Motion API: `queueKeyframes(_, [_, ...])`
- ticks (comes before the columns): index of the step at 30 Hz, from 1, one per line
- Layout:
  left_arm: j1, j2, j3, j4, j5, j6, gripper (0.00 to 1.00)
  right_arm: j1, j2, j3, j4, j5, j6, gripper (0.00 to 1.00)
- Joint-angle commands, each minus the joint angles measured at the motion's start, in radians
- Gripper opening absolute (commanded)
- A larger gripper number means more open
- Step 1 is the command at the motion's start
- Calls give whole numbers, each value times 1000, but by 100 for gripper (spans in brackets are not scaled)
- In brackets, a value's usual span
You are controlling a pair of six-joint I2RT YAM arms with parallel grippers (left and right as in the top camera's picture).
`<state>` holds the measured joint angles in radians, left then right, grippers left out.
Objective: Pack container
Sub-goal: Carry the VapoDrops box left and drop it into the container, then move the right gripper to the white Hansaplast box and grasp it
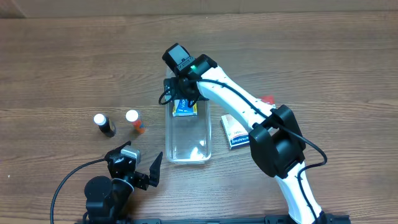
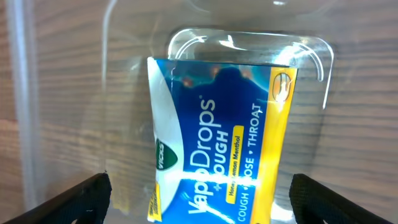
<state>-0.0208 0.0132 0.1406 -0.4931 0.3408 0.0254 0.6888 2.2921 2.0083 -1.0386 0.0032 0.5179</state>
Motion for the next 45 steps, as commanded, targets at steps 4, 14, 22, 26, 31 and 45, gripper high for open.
queueKeyframes(4, [-6,-8,-2,0,8,-3,100,-27,-233,55,-72,-2,-73,94])
queueKeyframes(14, [-6,-8,-2,0,7,-3,100,-262,-354,10,-413,18,-212,100])
queueKeyframes(22, [-6,-8,-2,0,7,-3,100,-288,-352,-335,-378,-70,-285,100])
queueKeyframes(26, [-6,-8,-2,0,7,-3,100,-262,-352,-511,-278,-70,-284,100])
queueKeyframes(31, [-6,-8,-2,0,7,-3,100,-257,-352,-649,-164,-134,-334,100])
queueKeyframes(45, [-6,-8,-2,0,7,-3,100,-250,-352,-693,-41,-160,-367,95])
